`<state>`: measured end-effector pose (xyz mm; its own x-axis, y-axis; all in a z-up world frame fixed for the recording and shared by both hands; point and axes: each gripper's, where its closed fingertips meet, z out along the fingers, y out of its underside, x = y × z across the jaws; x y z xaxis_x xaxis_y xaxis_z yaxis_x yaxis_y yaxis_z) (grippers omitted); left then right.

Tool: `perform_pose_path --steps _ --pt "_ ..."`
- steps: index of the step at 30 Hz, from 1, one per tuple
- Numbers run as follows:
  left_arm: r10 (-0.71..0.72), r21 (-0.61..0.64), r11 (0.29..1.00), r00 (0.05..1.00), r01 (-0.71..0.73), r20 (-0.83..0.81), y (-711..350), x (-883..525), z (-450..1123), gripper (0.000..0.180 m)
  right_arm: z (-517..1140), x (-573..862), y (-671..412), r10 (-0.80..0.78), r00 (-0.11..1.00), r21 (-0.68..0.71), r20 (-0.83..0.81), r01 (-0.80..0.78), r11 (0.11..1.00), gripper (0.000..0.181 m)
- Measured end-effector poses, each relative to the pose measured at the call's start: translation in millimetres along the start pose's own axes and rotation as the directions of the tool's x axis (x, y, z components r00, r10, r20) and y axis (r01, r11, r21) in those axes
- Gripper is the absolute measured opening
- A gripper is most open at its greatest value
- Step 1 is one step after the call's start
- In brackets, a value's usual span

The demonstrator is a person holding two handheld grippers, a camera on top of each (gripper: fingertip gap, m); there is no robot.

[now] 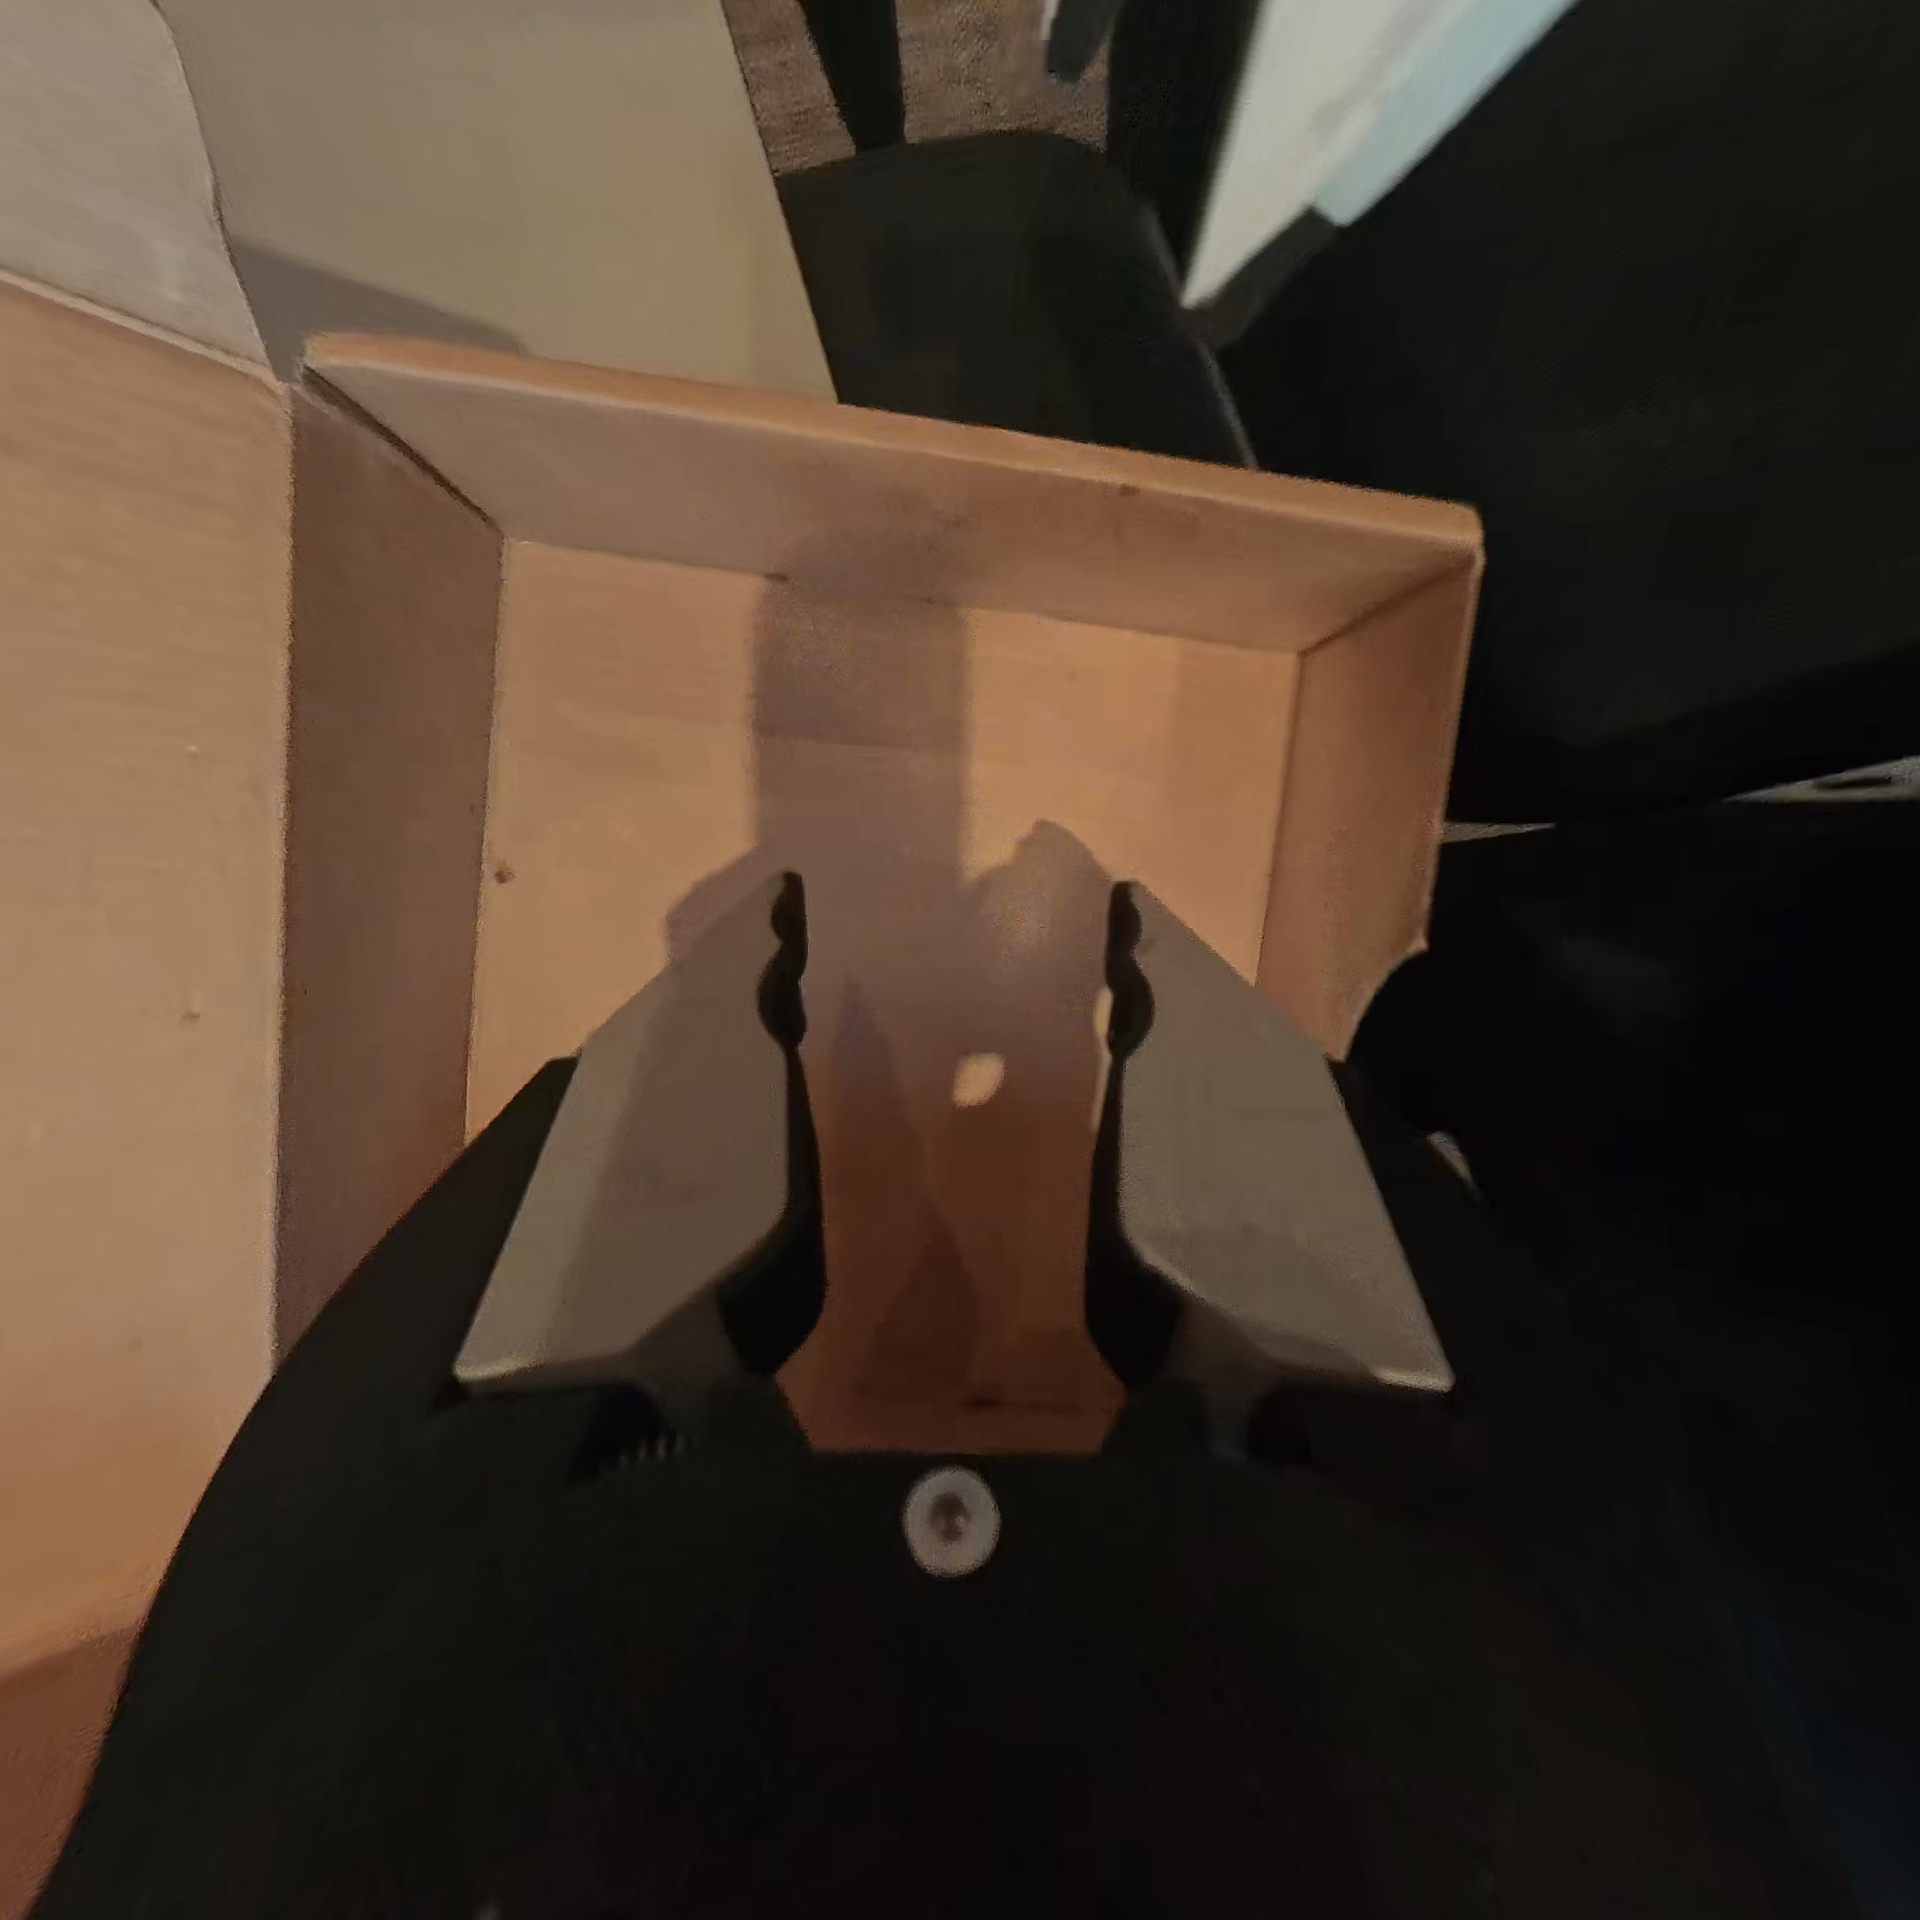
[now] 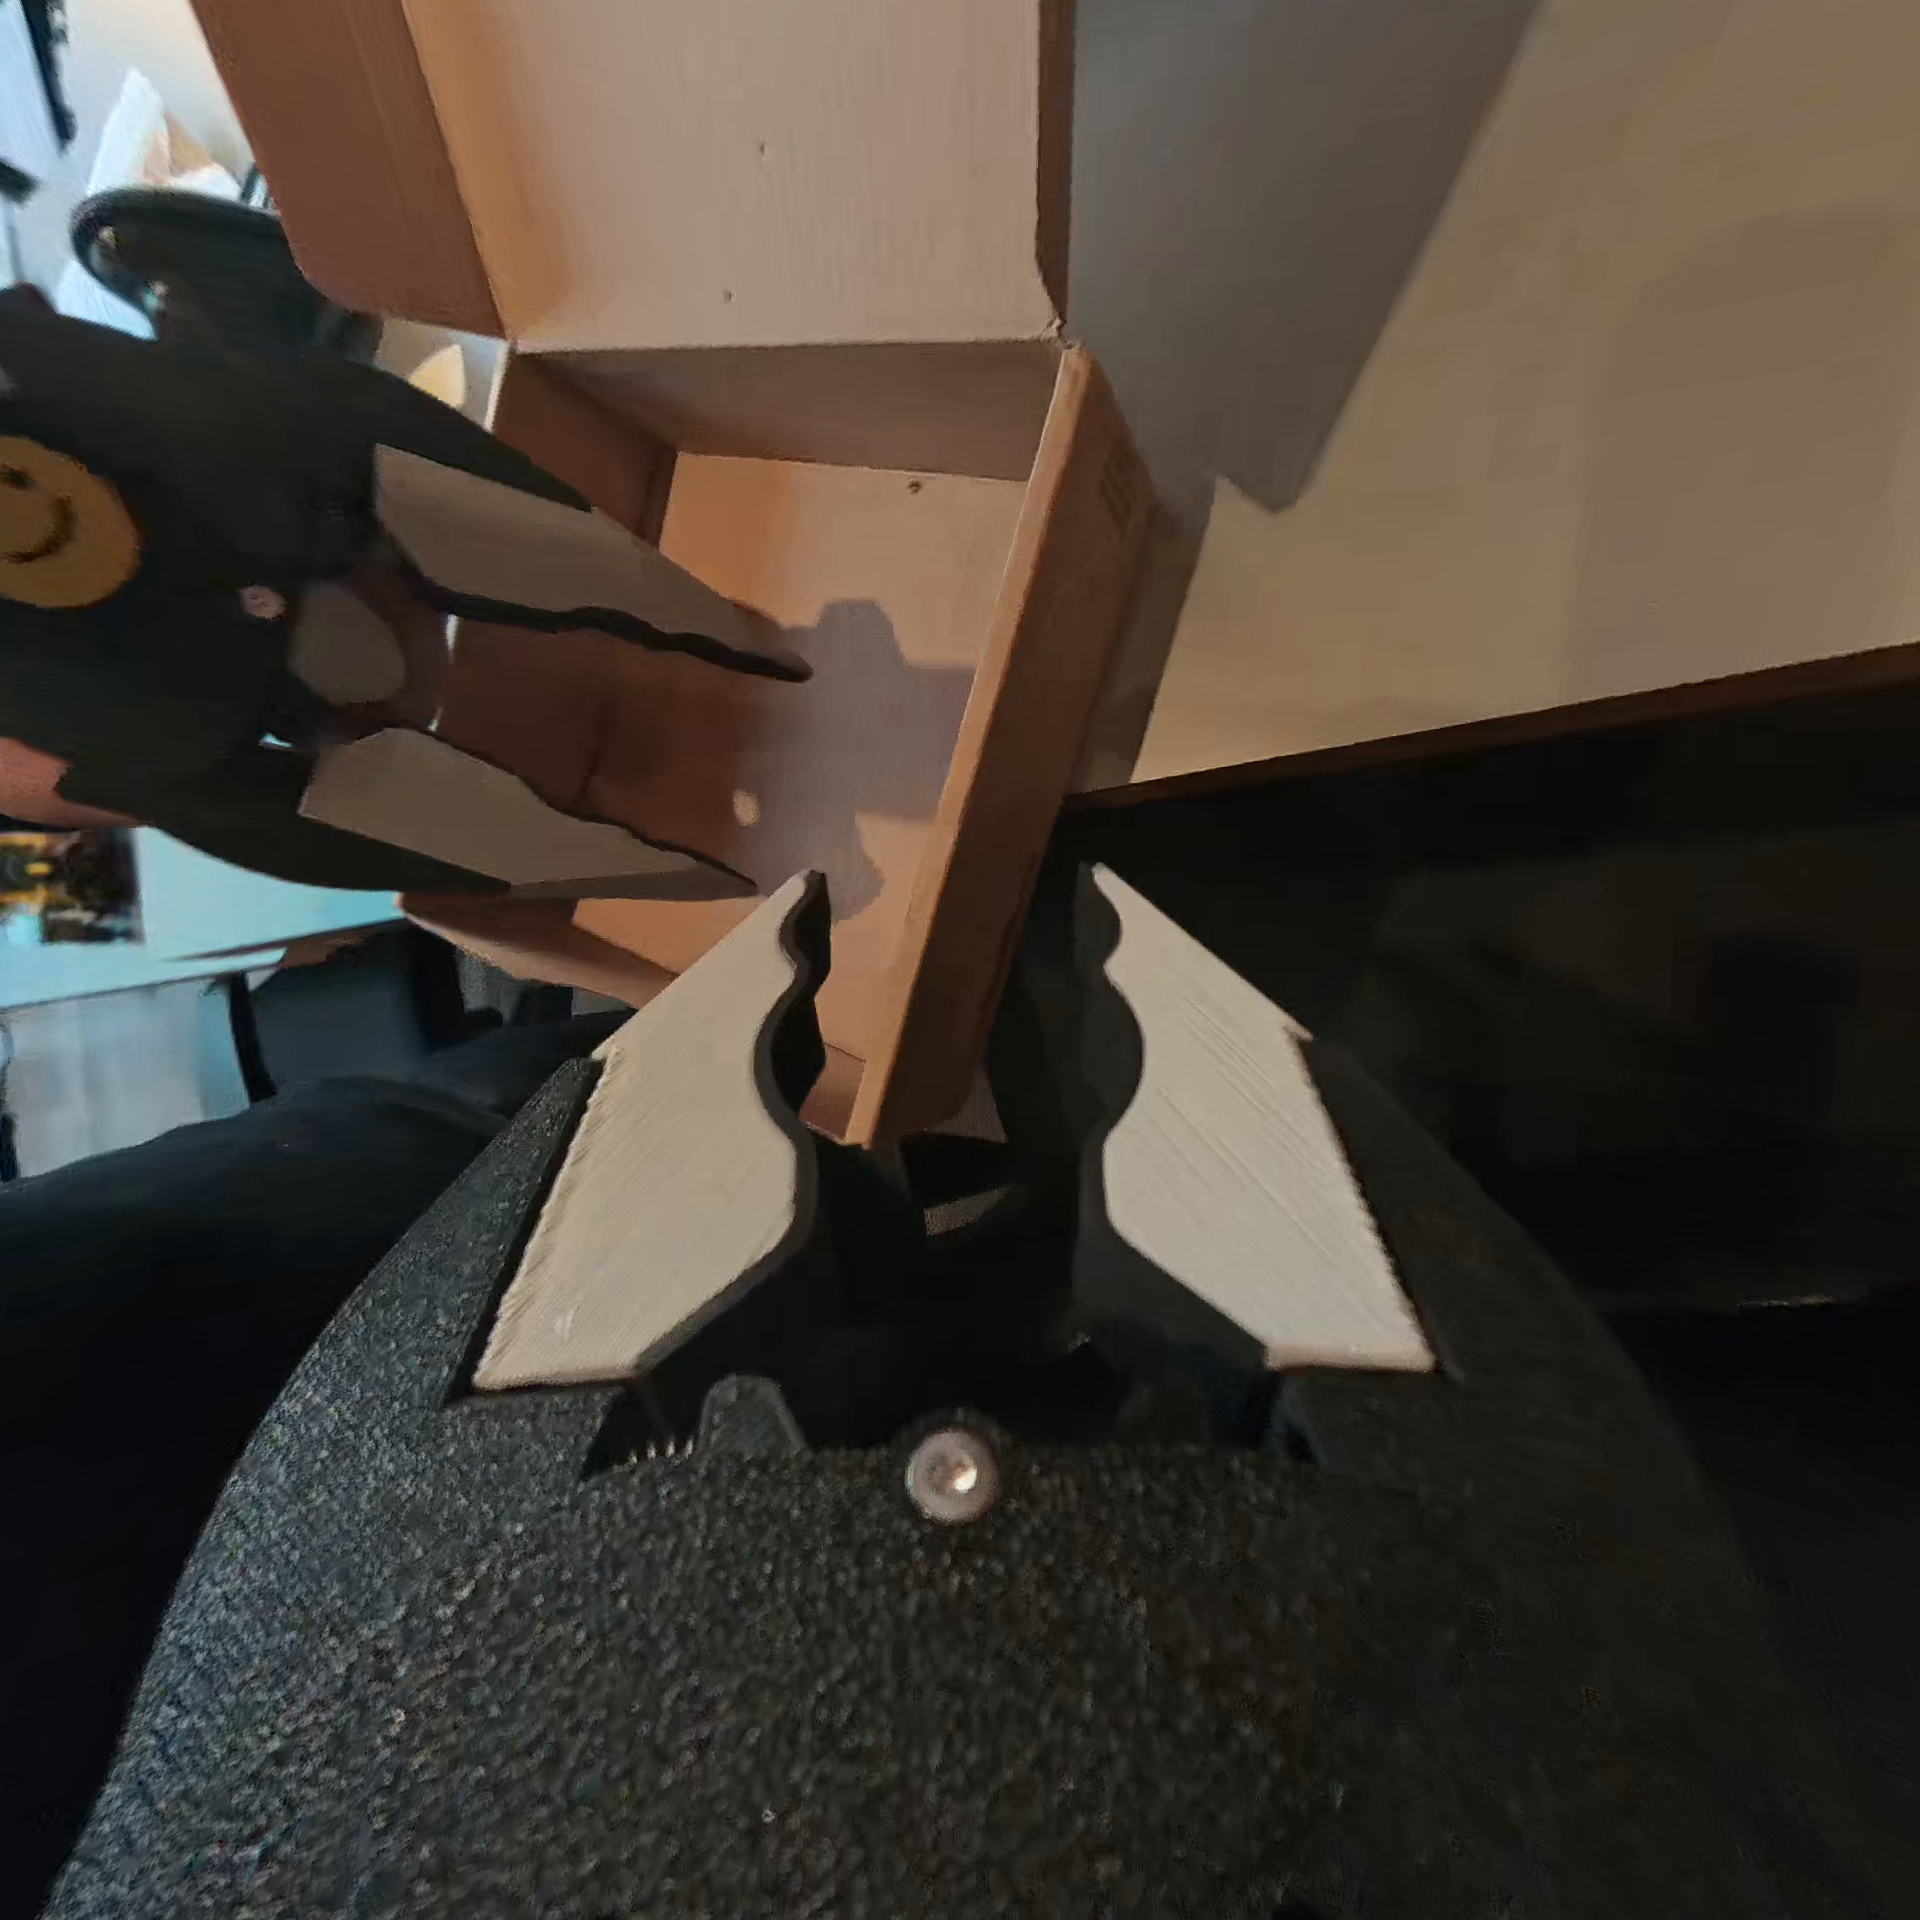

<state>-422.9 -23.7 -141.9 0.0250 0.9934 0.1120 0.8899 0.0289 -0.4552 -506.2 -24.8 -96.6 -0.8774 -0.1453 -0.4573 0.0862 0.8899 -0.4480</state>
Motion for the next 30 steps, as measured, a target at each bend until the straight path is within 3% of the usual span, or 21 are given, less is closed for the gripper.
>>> perform_pose_path --steps 5,7,10,11,12,15,17,23,25,27,28,30 --pt "-0.112 0.034 0.992 0.981 0.118 -0.156 -0.8 7.6 14.2 0.054 -13.3 -17.5 5.1 0.01 0.985 0.129 -0.17 0.012 0.992 0.046" --pt "-0.137 0.042 0.988 0.974 0.146 -0.178 -0.5 7.2 17.6 0.053 -39.7 -33.3 -14.1 -0.111 0.919 0.255 -0.378 0.219 0.942 0.035" --pt "-0.152 0.041 0.985 0.961 0.166 -0.233 -3.1 10.8 17.0 0.055 -72.5 -63.0 -39.6 -0.137 0.786 0.409 -0.603 0.452 0.793 0.038" --pt "-0.144 0.057 0.985 0.959 0.162 -0.243 -5.3 11.4 14.9 0.055 -65.1 -78.3 -45.0 -0.211 0.789 0.422 -0.576 0.509 0.751 0.025" --pt "-0.133 0.073 0.985 0.96 0.155 -0.248 -7.0 11.9 13.1 0.055 -58.5 -84.3 -52.8 -0.229 0.812 0.416 -0.537 0.491 0.766 0.021" --pt "-0.105 0.084 0.988 0.962 0.13 -0.252 -6.6 13.2 10.8 0.055 -93.2 -103.5 -119.0 -0.088 0.911 0.522 -0.402 0.308 0.796 0.069" --pt "-0.091 0.093 0.989 0.969 0.115 -0.229 -6.5 10.2 9.4 0.055 -111.7 -120.9 -140.3 -0.115 0.933 0.553 -0.34 0.297 0.778 0.038" --pt "-0.092 0.097 0.989 0.97 0.116 -0.224 -2.9 6.8 6.3 0.054 -85.1 -102.1 -75.0 -0.019 0.899 0.476 -0.437 0.25 0.843 0.056" --pt "-0.098 0.093 0.988 0.97 0.121 -0.224 0.6 5.6 5.6 0.053 -85.0 -113.6 -63.2 -0.055 0.842 0.531 -0.537 0.388 0.754 0.053" --pt "-0.102 0.087 0.988 0.97 0.124 -0.221 3.6 4.4 5.2 0.052 -105.5 -126.4 -82.7 -0.086 0.709 0.546 -0.7 0.609 0.575 0.082" --pt "-0.104 0.083 0.989 0.97 0.124 -0.219 5.1 3.7 4.8 0.052 -116.8 -132.5 -100.9 -0.078 0.702 0.572 -0.708 0.634 0.52 0.101" --pt "-0.095 0.077 0.991 0.972 0.114 -0.214 7.2 2.7 4.3 0.052 -145.3 -139.3 -148.6 -0.083 0.714 0.606 -0.696 0.645 0.465 0.103"
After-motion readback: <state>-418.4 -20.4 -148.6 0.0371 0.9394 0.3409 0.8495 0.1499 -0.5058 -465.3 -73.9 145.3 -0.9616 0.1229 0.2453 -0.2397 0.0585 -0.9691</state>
